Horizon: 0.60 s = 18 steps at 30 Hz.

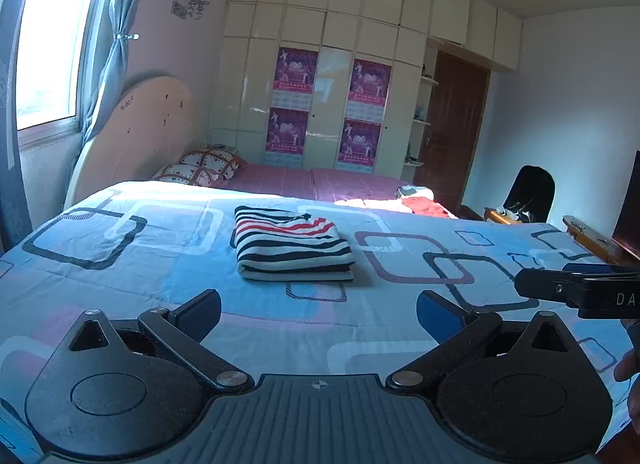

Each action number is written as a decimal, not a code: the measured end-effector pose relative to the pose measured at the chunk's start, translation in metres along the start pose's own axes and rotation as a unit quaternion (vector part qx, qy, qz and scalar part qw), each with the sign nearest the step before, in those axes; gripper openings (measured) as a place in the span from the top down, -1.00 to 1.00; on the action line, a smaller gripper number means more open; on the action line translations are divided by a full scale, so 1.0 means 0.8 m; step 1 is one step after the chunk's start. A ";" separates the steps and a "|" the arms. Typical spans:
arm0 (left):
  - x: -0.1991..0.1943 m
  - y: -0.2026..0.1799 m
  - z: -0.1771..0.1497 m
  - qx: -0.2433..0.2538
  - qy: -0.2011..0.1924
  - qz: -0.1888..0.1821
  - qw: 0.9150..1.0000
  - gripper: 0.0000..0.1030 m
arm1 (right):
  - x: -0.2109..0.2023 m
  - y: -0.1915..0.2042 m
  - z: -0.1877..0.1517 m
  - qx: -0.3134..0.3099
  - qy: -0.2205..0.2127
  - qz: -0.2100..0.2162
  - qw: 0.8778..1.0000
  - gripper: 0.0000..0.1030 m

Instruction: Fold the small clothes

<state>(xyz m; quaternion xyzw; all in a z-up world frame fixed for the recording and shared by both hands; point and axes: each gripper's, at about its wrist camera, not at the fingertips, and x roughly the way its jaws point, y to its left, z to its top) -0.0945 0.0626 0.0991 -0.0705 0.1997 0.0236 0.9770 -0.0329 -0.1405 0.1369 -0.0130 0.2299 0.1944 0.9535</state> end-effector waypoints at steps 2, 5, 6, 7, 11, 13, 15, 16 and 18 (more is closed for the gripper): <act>-0.010 -0.007 0.000 0.000 -0.008 0.000 1.000 -0.99 | -0.011 0.003 0.000 -0.012 -0.007 -0.003 1.000 -0.99; -0.020 -0.016 0.000 -0.002 -0.014 -0.004 1.000 -0.99 | -0.022 0.003 -0.001 -0.019 -0.013 -0.006 1.000 -0.99; -0.023 -0.020 -0.001 0.000 -0.015 -0.004 1.000 -0.99 | -0.025 0.002 -0.003 -0.018 -0.013 -0.007 1.000 -0.99; -0.024 -0.023 -0.001 0.001 -0.014 -0.004 1.000 -0.99 | -0.028 0.001 -0.005 -0.018 -0.012 -0.007 1.000 -0.99; -0.026 -0.033 0.003 0.001 -0.020 -0.008 1.000 -0.99 | -0.033 0.001 -0.010 -0.016 -0.009 -0.005 1.000 -0.99; -0.026 -0.037 0.005 0.002 -0.022 -0.007 1.000 -0.99 | -0.033 0.001 -0.011 -0.019 -0.011 -0.004 1.000 -0.99; -0.026 -0.037 0.006 0.002 -0.023 -0.006 1.000 -0.99 | -0.033 0.001 -0.010 -0.021 -0.014 -0.003 1.000 -0.99; -0.026 -0.037 0.006 0.001 -0.023 -0.005 1.000 -0.99 | -0.033 0.001 -0.009 -0.021 -0.016 -0.003 1.000 -0.99; -0.027 -0.036 0.007 0.000 -0.025 -0.003 1.000 -0.99 | -0.032 -0.001 -0.008 -0.022 -0.017 -0.003 1.000 -0.99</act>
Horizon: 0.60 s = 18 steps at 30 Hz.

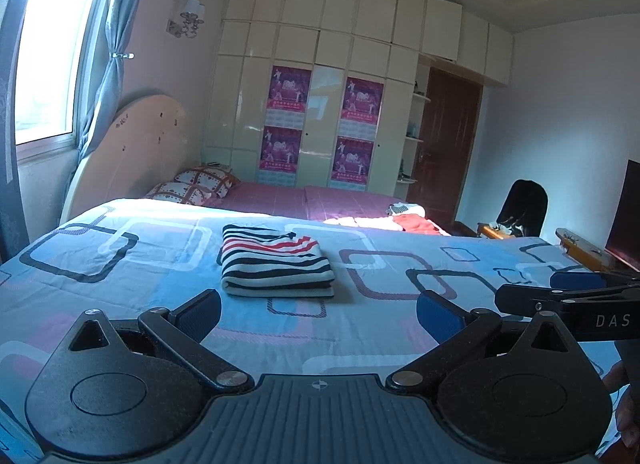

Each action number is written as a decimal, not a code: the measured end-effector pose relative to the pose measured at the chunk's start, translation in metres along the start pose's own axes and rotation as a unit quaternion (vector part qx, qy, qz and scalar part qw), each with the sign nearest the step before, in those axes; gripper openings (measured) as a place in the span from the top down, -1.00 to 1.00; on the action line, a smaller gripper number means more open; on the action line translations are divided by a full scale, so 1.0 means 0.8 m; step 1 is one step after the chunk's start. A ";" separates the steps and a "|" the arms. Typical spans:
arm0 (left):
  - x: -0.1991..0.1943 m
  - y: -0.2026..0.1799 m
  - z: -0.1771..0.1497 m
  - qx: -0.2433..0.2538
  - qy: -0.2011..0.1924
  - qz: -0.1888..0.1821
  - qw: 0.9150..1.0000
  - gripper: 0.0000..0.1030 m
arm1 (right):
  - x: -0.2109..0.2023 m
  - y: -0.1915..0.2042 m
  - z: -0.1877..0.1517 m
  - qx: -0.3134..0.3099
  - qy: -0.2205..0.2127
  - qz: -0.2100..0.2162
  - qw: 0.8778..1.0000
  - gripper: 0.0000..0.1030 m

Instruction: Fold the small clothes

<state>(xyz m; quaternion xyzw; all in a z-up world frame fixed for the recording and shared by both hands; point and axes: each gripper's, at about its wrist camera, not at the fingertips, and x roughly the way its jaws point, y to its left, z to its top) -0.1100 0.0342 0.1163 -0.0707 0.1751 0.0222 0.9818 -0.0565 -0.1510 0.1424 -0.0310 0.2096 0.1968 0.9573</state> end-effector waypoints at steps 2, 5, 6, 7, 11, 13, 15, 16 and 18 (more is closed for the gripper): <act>0.002 -0.002 0.001 -0.001 0.001 0.002 1.000 -0.99 | -0.001 -0.002 -0.001 0.001 -0.002 -0.001 1.000 -0.99; 0.005 -0.006 0.002 0.003 0.005 0.006 1.000 -0.99 | 0.000 -0.005 -0.001 0.003 -0.001 -0.004 1.000 -0.99; 0.006 -0.006 0.002 0.002 0.006 0.004 1.000 -0.99 | 0.000 -0.007 -0.001 0.004 -0.001 -0.004 1.000 -0.99; 0.008 -0.008 0.002 0.001 0.007 0.003 1.000 -0.99 | 0.000 -0.008 -0.001 0.005 -0.001 -0.005 1.000 -0.99; 0.010 -0.012 0.003 0.005 0.009 0.000 1.000 -0.99 | -0.001 -0.012 -0.003 0.009 0.000 -0.007 1.000 -0.99; 0.011 -0.013 0.003 0.006 0.010 -0.001 1.000 -0.99 | -0.002 -0.012 -0.003 0.009 0.000 -0.007 1.000 -0.99; 0.011 -0.014 0.004 0.008 0.010 -0.002 1.000 -0.99 | -0.002 -0.013 -0.003 0.010 -0.002 -0.008 1.000 -0.99; 0.011 -0.015 0.004 0.010 0.010 -0.003 1.000 -0.99 | -0.003 -0.013 -0.004 0.011 -0.002 -0.008 1.000 -0.99; 0.011 -0.017 0.005 0.013 0.010 -0.003 1.000 -0.99 | -0.003 -0.014 -0.004 0.012 -0.002 -0.008 1.000 -0.99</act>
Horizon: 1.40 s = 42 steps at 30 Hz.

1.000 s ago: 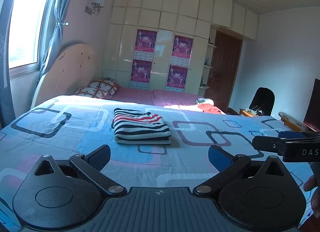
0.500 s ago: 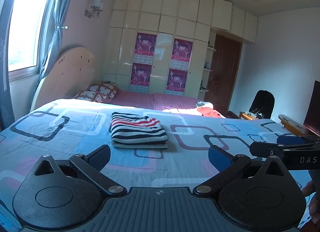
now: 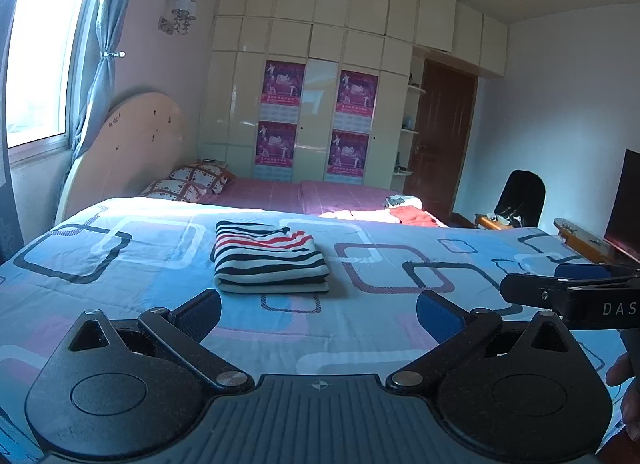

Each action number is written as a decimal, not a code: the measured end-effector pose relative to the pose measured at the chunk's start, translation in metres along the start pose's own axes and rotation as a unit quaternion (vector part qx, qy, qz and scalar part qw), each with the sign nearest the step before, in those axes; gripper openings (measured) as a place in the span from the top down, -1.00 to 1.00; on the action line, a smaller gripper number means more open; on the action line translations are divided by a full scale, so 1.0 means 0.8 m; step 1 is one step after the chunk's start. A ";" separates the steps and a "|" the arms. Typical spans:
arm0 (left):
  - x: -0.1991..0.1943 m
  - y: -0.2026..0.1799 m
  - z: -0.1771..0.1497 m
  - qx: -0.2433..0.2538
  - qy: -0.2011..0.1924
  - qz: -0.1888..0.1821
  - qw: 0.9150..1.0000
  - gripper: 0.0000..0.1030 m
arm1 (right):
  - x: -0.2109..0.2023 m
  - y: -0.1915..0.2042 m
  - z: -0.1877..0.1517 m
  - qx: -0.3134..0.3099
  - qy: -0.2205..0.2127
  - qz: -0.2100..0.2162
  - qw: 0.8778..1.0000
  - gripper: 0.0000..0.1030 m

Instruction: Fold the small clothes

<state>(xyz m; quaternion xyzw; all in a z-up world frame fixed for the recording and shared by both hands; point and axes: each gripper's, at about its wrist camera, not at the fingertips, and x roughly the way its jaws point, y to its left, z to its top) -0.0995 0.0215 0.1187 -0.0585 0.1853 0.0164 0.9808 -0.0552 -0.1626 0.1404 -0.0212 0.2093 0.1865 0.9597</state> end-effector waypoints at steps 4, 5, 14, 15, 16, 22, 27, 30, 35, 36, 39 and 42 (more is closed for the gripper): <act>0.000 -0.001 0.001 0.001 0.000 0.000 1.000 -0.99 | 0.000 0.000 0.000 0.001 0.000 0.000 1.000 -0.99; 0.000 0.000 0.001 0.000 0.000 0.000 1.000 -0.99 | 0.000 0.000 0.000 0.001 0.000 0.000 1.000 -0.99; 0.002 0.003 0.001 -0.002 0.003 0.002 1.000 -0.99 | 0.003 0.005 0.000 -0.005 0.001 0.002 1.000 -0.99; 0.002 0.003 0.001 -0.003 0.003 0.001 1.000 -0.99 | 0.003 0.005 0.000 -0.005 0.001 0.002 1.000 -0.99; 0.002 0.003 0.001 -0.003 0.003 0.002 1.000 -0.99 | 0.003 0.005 0.000 -0.006 0.001 0.001 1.000 -0.99; 0.002 0.005 0.001 -0.001 0.002 0.004 1.000 -0.99 | 0.005 0.006 -0.001 -0.005 0.000 0.003 1.000 -0.99; 0.003 0.006 0.001 -0.001 0.003 0.004 1.000 -0.99 | 0.006 0.008 0.000 -0.005 0.000 0.004 1.000 -0.99; 0.004 0.007 0.002 -0.001 0.003 0.002 1.000 -0.99 | 0.007 0.008 0.000 -0.006 0.001 0.003 1.000 -0.99; 0.006 0.009 0.002 0.000 0.003 0.001 1.000 -0.99 | 0.007 0.009 0.000 -0.005 0.000 0.003 1.000 -0.99; 0.006 0.009 0.002 0.000 0.003 0.001 1.000 -0.99 | 0.007 0.009 0.000 -0.006 0.001 0.004 1.000 -0.99; 0.007 0.012 0.004 0.000 0.003 0.001 1.000 -0.99 | 0.007 0.009 0.000 -0.005 0.001 0.004 1.000 -0.99; 0.007 0.011 0.005 0.001 0.003 0.001 1.000 -0.99 | 0.008 0.010 0.000 -0.007 0.001 0.004 1.000 -0.99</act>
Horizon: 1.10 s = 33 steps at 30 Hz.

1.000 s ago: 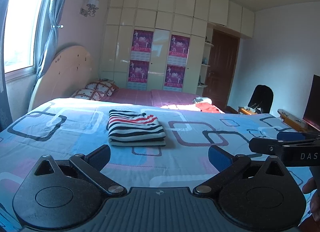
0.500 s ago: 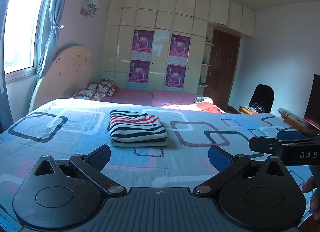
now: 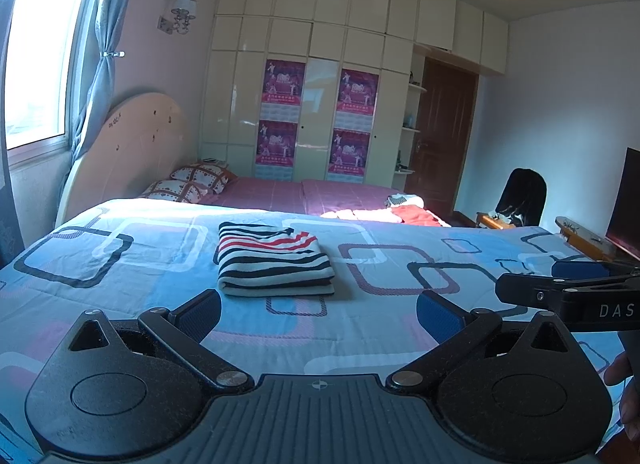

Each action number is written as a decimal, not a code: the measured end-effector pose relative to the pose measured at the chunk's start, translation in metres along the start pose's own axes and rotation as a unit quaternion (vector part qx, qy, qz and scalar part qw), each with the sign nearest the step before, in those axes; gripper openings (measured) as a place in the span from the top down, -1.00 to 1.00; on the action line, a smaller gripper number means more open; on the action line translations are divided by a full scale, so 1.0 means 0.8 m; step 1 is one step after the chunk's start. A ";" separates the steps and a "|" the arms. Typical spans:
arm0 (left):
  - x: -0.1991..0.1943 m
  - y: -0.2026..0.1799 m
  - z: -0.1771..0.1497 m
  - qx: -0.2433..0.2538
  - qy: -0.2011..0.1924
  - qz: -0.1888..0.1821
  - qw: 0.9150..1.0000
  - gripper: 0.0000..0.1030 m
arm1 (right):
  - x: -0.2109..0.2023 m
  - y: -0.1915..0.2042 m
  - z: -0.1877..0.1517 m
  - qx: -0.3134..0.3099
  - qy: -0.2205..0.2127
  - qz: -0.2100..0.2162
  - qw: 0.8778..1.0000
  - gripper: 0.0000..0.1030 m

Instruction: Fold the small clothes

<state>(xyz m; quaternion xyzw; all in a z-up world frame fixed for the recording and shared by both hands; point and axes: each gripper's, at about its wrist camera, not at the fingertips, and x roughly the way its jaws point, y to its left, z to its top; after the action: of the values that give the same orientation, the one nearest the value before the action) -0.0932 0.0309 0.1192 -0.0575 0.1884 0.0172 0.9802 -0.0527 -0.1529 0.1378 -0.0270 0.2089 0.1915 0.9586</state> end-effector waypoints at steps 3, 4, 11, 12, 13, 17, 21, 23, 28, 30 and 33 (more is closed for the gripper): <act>0.002 0.001 0.002 0.001 0.000 0.001 1.000 -0.99 | 0.003 0.000 0.002 -0.001 0.001 0.002 1.000 -0.99; 0.002 0.002 0.003 0.002 0.000 0.001 1.000 -0.99 | 0.003 0.001 0.003 -0.002 0.001 0.002 1.000 -0.99; 0.001 0.004 0.003 0.001 -0.001 0.000 1.000 -0.99 | 0.005 0.002 0.005 -0.003 0.000 0.003 1.000 -0.99; 0.001 0.004 0.003 0.001 -0.001 0.000 1.000 -0.99 | 0.005 0.002 0.005 -0.002 0.000 0.003 1.000 -0.99; 0.002 0.004 0.004 0.002 0.000 -0.001 1.000 -0.99 | 0.005 0.002 0.006 -0.002 0.000 0.002 1.000 -0.99; 0.003 0.005 0.004 0.002 -0.001 -0.001 1.000 -0.99 | 0.007 0.002 0.006 -0.002 0.001 0.002 1.000 -0.99; 0.004 0.003 0.004 0.003 0.000 -0.002 1.000 -0.99 | 0.007 0.001 0.006 -0.003 0.001 0.003 1.000 -0.99; 0.005 0.001 0.004 0.004 0.001 -0.002 1.000 -0.99 | 0.006 0.002 0.006 -0.003 0.001 0.002 1.000 -0.99; 0.005 -0.001 0.004 0.005 0.000 -0.001 1.000 -0.99 | 0.006 -0.001 0.005 -0.003 0.000 0.002 1.000 -0.99; 0.007 -0.002 0.005 0.006 0.000 -0.001 1.000 -0.99 | 0.006 -0.001 0.005 -0.003 0.000 0.003 1.000 -0.99; 0.007 -0.003 0.005 0.007 0.000 -0.001 1.000 -0.99 | 0.006 -0.001 0.005 -0.003 0.001 0.003 1.000 -0.99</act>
<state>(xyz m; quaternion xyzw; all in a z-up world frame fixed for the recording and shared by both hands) -0.0860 0.0291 0.1213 -0.0513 0.1885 0.0149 0.9806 -0.0469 -0.1512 0.1391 -0.0295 0.2091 0.1947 0.9579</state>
